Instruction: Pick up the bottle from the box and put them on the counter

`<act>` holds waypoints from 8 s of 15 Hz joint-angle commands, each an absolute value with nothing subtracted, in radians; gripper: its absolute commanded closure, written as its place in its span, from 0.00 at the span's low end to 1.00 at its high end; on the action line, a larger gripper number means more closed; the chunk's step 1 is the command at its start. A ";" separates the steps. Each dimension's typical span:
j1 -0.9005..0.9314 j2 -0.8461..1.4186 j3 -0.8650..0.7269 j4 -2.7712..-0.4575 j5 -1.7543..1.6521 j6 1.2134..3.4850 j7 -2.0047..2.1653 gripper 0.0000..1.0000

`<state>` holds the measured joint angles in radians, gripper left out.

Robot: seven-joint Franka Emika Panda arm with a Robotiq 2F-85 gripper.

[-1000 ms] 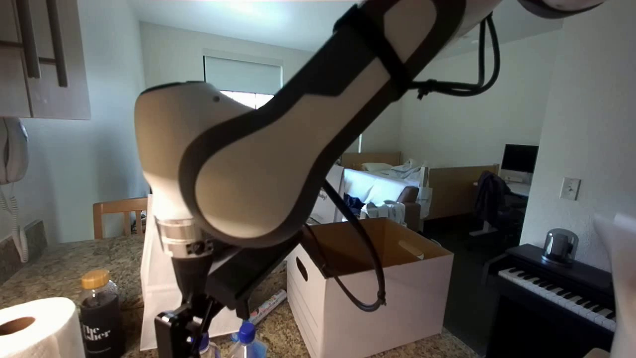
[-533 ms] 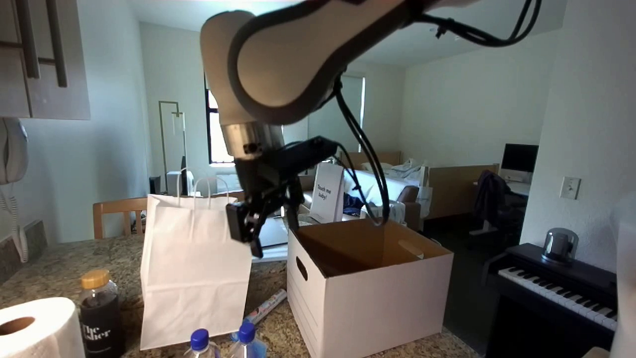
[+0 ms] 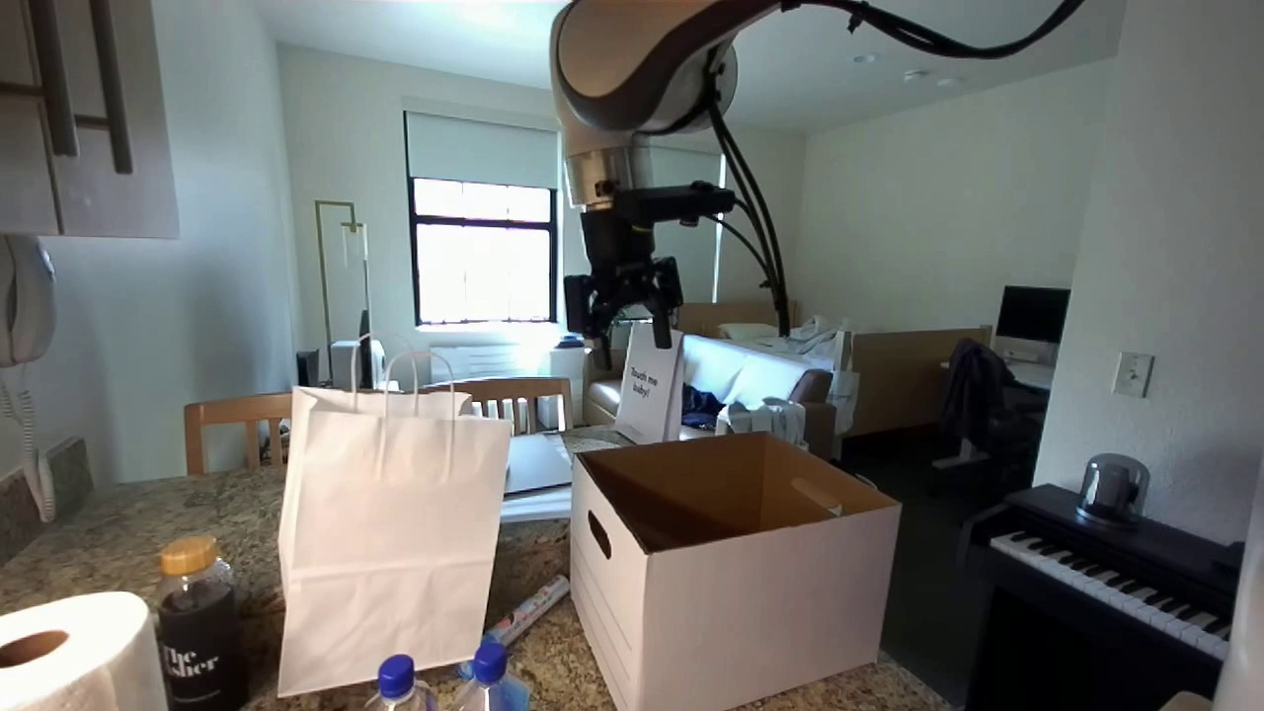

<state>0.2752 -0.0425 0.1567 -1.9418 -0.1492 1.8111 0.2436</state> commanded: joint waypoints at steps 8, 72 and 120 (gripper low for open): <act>0.131 0.068 0.100 -1.907 0.223 1.928 0.155 0.00; 0.098 0.514 0.064 -1.788 0.167 2.408 0.206 0.00; 0.120 0.457 0.032 -1.711 0.161 2.162 0.277 0.85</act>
